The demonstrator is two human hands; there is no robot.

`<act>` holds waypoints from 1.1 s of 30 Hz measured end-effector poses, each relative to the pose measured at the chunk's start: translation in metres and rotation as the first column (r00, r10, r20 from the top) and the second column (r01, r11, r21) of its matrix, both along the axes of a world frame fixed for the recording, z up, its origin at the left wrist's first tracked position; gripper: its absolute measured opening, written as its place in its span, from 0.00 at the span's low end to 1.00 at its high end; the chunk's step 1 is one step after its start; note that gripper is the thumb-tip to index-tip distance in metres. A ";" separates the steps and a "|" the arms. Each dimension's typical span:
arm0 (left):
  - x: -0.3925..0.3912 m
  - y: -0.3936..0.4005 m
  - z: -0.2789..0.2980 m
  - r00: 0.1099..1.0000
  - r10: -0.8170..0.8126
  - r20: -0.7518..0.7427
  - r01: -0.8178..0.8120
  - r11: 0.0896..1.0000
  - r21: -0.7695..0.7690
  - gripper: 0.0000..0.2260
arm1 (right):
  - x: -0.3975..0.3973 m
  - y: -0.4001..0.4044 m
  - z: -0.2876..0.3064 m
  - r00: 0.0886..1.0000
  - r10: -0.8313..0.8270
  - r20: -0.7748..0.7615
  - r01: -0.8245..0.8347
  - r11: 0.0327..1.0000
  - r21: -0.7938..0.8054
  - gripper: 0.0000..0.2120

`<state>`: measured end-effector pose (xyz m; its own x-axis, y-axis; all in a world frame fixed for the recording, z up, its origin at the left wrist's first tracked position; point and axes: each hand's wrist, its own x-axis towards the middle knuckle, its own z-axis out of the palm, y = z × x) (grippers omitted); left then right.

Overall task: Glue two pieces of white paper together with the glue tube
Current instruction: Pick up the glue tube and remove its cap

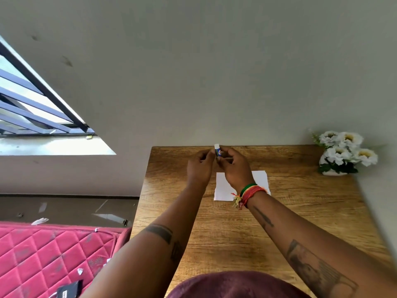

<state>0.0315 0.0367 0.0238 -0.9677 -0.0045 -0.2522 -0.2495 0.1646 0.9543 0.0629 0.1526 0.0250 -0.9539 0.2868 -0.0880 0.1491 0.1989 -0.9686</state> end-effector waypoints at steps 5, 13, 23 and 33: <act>0.007 0.012 0.025 0.998 -0.063 0.027 0.057 0.983 0.174 0.09 | 0.009 0.009 0.020 0.996 -0.079 -0.047 0.079 0.997 0.000 0.16; 0.013 0.013 0.052 0.999 -0.024 -0.044 0.032 0.981 0.190 0.08 | 0.020 0.020 0.037 0.996 -0.090 0.007 0.088 0.952 -0.292 0.16; 0.017 0.028 0.094 0.996 -0.047 -0.076 0.069 0.946 0.316 0.09 | 0.027 0.025 0.071 0.986 -0.154 -0.066 0.043 0.612 -0.790 0.13; 0.017 0.038 0.103 0.983 -0.038 -0.182 0.077 0.974 0.212 0.07 | 0.029 0.018 0.084 0.987 -0.157 0.035 0.121 0.577 -0.808 0.19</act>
<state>0.0489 0.0746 0.1265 -0.9938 0.0885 -0.0667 -0.0707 -0.0422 0.9966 0.0920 0.1706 0.1087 -0.9163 0.2446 -0.3172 0.0684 -0.6847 -0.7256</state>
